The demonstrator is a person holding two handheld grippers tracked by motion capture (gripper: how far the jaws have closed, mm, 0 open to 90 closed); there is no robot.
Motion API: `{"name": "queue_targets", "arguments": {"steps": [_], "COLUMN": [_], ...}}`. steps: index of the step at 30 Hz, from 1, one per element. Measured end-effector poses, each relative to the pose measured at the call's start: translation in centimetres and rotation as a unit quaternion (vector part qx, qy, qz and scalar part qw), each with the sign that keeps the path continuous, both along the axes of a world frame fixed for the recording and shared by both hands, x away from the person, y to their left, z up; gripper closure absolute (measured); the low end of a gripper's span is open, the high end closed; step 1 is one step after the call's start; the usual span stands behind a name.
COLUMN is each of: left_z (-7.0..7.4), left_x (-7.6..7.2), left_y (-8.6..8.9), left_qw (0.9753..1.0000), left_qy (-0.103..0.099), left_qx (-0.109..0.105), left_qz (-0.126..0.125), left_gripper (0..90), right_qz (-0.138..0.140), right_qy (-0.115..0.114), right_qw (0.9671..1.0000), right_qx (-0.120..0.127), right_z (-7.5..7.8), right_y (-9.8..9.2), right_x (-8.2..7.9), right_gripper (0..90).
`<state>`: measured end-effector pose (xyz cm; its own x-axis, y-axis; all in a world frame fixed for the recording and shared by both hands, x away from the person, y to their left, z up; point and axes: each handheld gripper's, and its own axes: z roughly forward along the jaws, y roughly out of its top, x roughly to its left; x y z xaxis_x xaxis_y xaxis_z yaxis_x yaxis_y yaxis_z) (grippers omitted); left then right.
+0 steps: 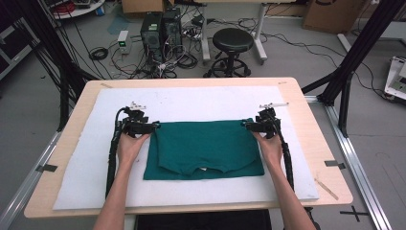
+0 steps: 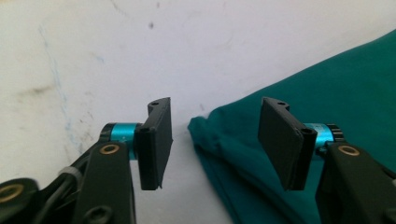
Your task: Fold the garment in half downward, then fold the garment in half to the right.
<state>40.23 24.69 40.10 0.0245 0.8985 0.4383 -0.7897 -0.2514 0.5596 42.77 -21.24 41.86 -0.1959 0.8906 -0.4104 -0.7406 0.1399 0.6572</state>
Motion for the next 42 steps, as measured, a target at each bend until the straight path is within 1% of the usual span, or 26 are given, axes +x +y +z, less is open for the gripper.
{"name": "queue_targets", "arguments": {"steps": [2,5,6,7,9,10,11,12,14,15,16,17,20,23,25,27,28,30,34,42], "left_z": [-1.2,-3.2,-3.6,-4.2,-5.3,-5.9,-6.5,-7.0,-8.2,-8.7,-9.2,-9.5,-10.3,-11.1,-11.6,-11.9,-11.9,-12.1,-12.0,-11.7], "left_x": [-0.8,-1.7,-1.8,-2.0,-2.1,-2.1,-2.1,-2.0,-1.9,-1.8,-1.7,-1.6,-1.5,-1.4,-1.5,-1.6,-1.7,-1.8,-1.6,-0.9], "left_y": [0.1,0.3,0.4,0.5,0.7,0.8,0.8,1.0,1.3,1.4,1.6,1.7,2.1,2.5,2.8,3.1,3.2,3.4,3.2,1.7], "left_qw": [0.9996,0.9984,0.9982,0.9979,0.9976,0.9976,0.9976,0.9973,0.9969,0.9967,0.9965,0.9963,0.9968,0.9970,0.9969,0.9970,0.9971,0.9968,0.9971,0.9974], "left_qy": [-0.025,-0.051,-0.053,-0.056,-0.057,-0.055,-0.057,-0.061,-0.060,-0.061,-0.063,-0.066,-0.059,-0.059,-0.058,-0.059,-0.061,-0.062,-0.062,-0.051], "left_qx": [0.008,0.023,0.027,0.030,0.037,0.039,0.039,0.039,0.046,0.046,0.045,0.045,0.045,0.040,0.038,0.035,0.032,0.029,0.028,0.041], "left_qz": [-0.004,-0.009,-0.011,-0.013,-0.014,-0.010,-0.007,-0.009,-0.021,-0.029,-0.030,-0.033,-0.030,-0.031,-0.037,-0.035,-0.034,-0.041,-0.036,-0.029], "left_gripper": [43.5,39.7,39.0,38.2,36.2,35.7,34.3,32.4,32.2,32.2,32.2,32.2,32.2,32.0,32.0,32.0,32.0,32.0,32.0,32.0], "right_qz": [0.002,-0.006,-0.008,-0.012,-0.016,-0.015,-0.015,-0.015,-0.008,-0.004,0.001,0.004,0.008,0.014,0.018,0.023,0.025,0.026,0.030,0.032], "right_qy": [-0.014,-0.045,-0.056,-0.061,-0.062,-0.064,-0.066,-0.070,-0.076,-0.076,-0.074,-0.077,-0.073,-0.078,-0.079,-0.080,-0.079,-0.082,-0.084,-0.082], "right_qw": [0.9999,0.9986,0.9976,0.9971,0.9966,0.9963,0.9961,0.9958,0.9954,0.9955,0.9958,0.9955,0.9952,0.9949,0.9950,0.9947,0.9947,0.9945,0.9942,0.9940], "right_qx": [-0.010,-0.027,-0.039,-0.044,-0.052,-0.055,-0.057,-0.057,-0.058,-0.057,-0.055,-0.056,-0.065,-0.062,-0.059,-0.061,-0.060,-0.060,-0.061,-0.065], "right_z": [-1.1,-2.8,-3.5,-3.8,-4.8,-5.3,-5.7,-6.2,-6.8,-7.0,-7.3,-7.5,-7.7,-8.2,-8.4,-8.5,-8.6,-8.6,-8.7,-8.7], "right_y": [-0.2,-0.3,-0.4,-0.4,-0.3,-0.3,-0.3,-0.4,-0.5,-0.6,-0.7,-0.7,-0.8,-1.0,-1.2,-1.3,-1.4,-1.5,-1.5,-1.5], "right_x": [-0.6,-1.2,-1.2,-1.1,-1.1,-1.0,-0.9,-0.8,-0.7,-0.6,-0.5,-0.4,-0.4,-0.5,-0.5,-0.6,-0.6,-0.6,-0.8,-0.8], "right_gripper": [30.5,29.7,28.6,27.8,26.4,25.2,24.6,24.2,23.4,23.0,22.9,22.8,22.9,22.9,22.9,23.0,23.0,23.0,23.0,23.2]}}
